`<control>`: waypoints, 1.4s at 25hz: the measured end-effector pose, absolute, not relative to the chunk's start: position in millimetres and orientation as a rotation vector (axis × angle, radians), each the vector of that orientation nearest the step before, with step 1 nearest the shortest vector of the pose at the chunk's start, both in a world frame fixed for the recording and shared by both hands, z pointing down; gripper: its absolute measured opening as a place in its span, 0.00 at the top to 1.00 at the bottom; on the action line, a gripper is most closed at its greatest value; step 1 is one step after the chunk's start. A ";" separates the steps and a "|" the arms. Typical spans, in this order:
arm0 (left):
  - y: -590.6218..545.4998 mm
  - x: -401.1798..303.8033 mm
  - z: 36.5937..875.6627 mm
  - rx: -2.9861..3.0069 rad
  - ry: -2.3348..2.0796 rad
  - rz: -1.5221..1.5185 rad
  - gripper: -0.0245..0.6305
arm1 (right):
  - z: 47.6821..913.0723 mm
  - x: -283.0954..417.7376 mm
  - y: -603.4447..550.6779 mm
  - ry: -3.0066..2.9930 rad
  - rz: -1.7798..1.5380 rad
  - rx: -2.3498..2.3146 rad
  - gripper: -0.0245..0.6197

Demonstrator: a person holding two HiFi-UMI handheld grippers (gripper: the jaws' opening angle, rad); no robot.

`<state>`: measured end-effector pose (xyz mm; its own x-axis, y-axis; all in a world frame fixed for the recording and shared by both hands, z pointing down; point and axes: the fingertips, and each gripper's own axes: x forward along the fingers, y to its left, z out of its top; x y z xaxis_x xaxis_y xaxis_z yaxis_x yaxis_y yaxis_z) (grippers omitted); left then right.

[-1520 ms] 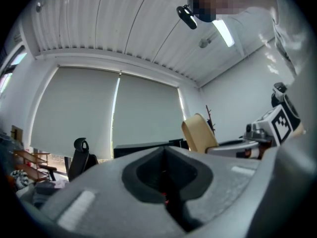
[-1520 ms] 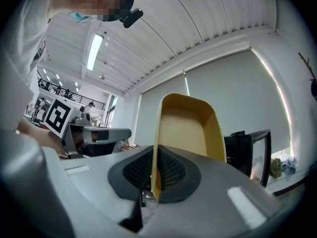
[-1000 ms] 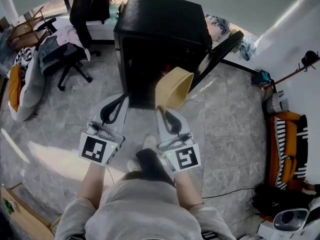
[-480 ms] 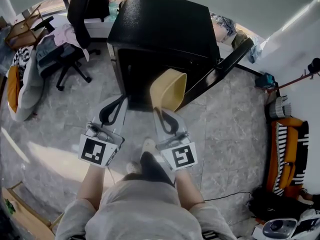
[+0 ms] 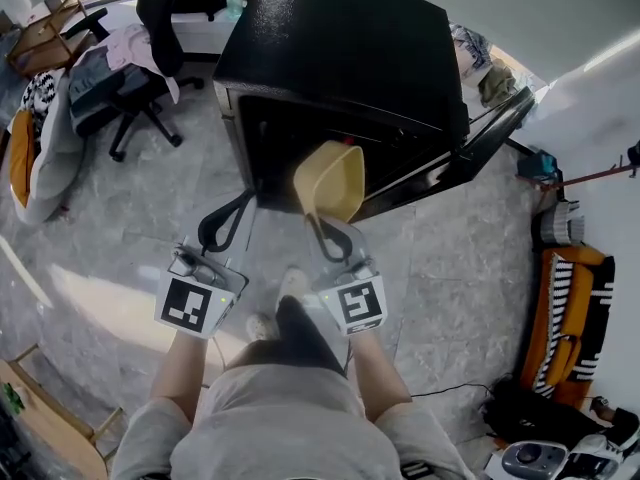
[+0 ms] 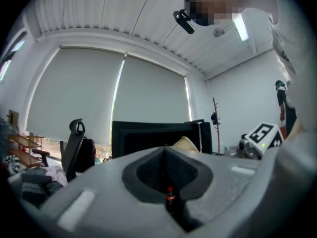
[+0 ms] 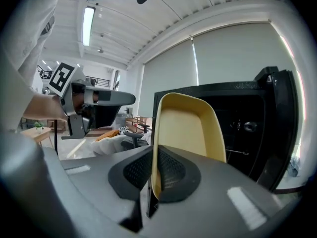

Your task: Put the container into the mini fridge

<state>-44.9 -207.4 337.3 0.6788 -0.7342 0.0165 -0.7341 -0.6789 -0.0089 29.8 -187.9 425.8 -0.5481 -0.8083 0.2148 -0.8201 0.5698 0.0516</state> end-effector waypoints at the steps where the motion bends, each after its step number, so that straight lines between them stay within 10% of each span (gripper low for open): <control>1: -208.8 -45.9 340.0 -2.877 1.261 -0.032 0.96 | 433.4 29.0 -190.2 -2.577 0.090 1.344 0.95; 35: -251.8 -74.0 427.0 -2.907 1.389 -0.098 0.96 | 617.7 23.0 -301.5 -2.205 0.005 0.881 0.95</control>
<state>-74.0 -251.8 427.0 0.6272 -0.7736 0.0900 -0.7786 -0.6257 0.0470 23.0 -301.5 617.7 -0.4830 -0.5913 0.6458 -0.5940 0.7632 0.2545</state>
